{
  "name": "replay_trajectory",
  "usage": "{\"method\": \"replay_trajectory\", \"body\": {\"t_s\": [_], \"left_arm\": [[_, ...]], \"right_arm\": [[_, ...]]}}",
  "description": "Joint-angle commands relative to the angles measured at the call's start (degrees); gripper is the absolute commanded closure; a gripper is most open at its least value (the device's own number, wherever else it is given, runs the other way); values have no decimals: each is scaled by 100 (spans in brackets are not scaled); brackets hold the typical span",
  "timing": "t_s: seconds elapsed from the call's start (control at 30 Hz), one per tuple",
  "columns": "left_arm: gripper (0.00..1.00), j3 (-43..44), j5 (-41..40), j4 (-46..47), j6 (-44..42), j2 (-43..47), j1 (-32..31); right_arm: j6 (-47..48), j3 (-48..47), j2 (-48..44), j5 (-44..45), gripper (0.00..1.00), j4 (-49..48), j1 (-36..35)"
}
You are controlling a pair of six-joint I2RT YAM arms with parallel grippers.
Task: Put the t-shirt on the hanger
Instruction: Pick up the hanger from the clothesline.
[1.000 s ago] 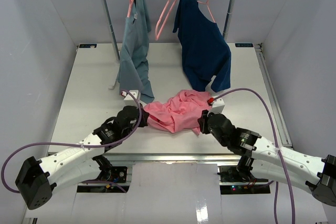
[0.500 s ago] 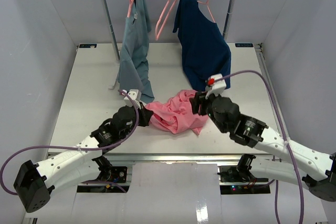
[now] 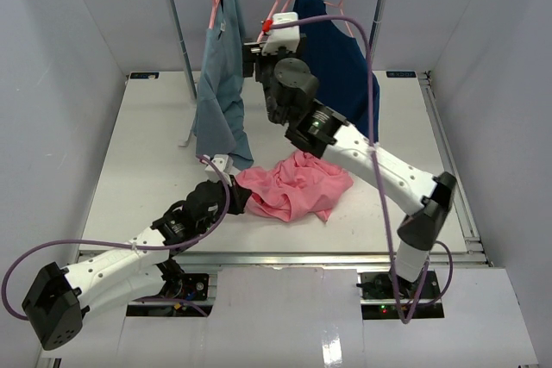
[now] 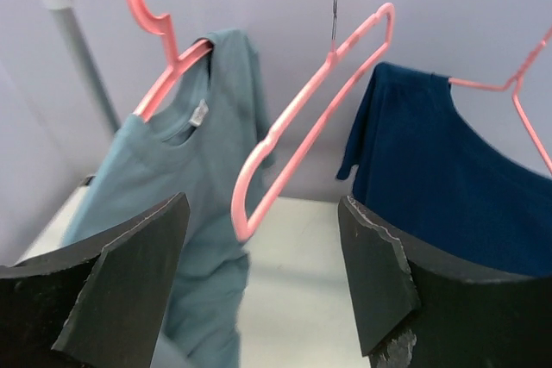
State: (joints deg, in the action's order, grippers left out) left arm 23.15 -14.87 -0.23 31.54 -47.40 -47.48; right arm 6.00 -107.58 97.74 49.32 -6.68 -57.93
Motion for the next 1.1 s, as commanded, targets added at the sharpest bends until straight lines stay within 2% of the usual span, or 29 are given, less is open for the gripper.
{"method": "replay_trajectory", "body": {"t_s": [0.0, 0.17, 0.33, 0.6, 0.87, 1.07], "left_arm": [[100, 102, 326, 260, 32, -246, 2], [100, 102, 434, 296, 71, -356, 2], [100, 86, 528, 338, 72, -271, 2], [100, 90, 520, 346, 72, -263, 2], [100, 67, 460, 322, 72, -174, 2], [100, 70, 467, 298, 72, -158, -4]], "right_arm": [[1023, -771, 818, 358, 24, -1408, 185], [1569, -1885, 1957, 578, 25, -1915, 373], [1497, -2114, 2323, 789, 26, -1895, 587], [1351, -1023, 1694, 1085, 36, -1829, 704], [1311, -785, 1334, 895, 51, -1359, 738], [595, -990, 1213, 423, 62, -222, 953]]}}
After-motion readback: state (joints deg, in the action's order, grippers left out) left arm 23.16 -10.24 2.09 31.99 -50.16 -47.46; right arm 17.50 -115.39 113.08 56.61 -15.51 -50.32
